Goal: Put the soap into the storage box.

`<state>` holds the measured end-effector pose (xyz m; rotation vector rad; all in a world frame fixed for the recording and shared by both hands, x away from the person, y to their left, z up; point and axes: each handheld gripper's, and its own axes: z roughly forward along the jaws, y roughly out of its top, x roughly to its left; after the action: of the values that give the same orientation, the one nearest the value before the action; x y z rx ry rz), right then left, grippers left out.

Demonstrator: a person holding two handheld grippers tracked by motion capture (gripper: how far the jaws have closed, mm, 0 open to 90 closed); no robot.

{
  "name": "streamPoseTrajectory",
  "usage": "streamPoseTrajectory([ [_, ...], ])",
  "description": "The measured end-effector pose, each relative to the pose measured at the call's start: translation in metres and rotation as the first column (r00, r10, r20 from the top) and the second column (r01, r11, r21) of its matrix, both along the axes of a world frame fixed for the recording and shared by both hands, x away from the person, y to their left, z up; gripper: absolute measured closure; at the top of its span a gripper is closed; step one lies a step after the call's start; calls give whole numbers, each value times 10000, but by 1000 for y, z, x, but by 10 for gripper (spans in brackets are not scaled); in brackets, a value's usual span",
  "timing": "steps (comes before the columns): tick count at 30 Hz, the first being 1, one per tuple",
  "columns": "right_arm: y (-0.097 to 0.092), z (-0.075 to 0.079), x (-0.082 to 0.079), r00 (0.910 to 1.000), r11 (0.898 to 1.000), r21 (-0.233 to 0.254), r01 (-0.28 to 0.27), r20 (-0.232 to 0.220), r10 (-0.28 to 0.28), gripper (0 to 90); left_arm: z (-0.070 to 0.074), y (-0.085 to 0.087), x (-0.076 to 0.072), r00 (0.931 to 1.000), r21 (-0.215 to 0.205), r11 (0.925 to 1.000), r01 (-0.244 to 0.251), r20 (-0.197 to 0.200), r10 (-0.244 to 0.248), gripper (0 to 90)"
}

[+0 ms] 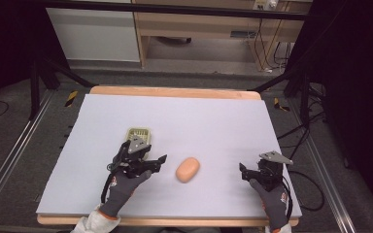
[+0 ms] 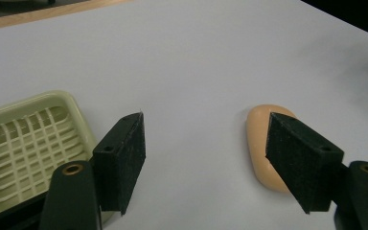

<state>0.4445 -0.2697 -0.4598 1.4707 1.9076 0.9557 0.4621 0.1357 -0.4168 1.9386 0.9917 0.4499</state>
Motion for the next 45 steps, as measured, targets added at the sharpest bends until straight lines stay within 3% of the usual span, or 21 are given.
streamPoseTrajectory([
  [20, 2, -1, 0, 10000, 10000, -52, -19, 11, 19, 77, -3, -31, 7, 9993, 105, 9993, 357, -122, -355, 285],
  [45, 2, -2, 1, 10000, 10000, -77, 39, 10, -39, 78, -13, -54, 9, 9966, 553, 9955, 768, -337, -750, 278],
])
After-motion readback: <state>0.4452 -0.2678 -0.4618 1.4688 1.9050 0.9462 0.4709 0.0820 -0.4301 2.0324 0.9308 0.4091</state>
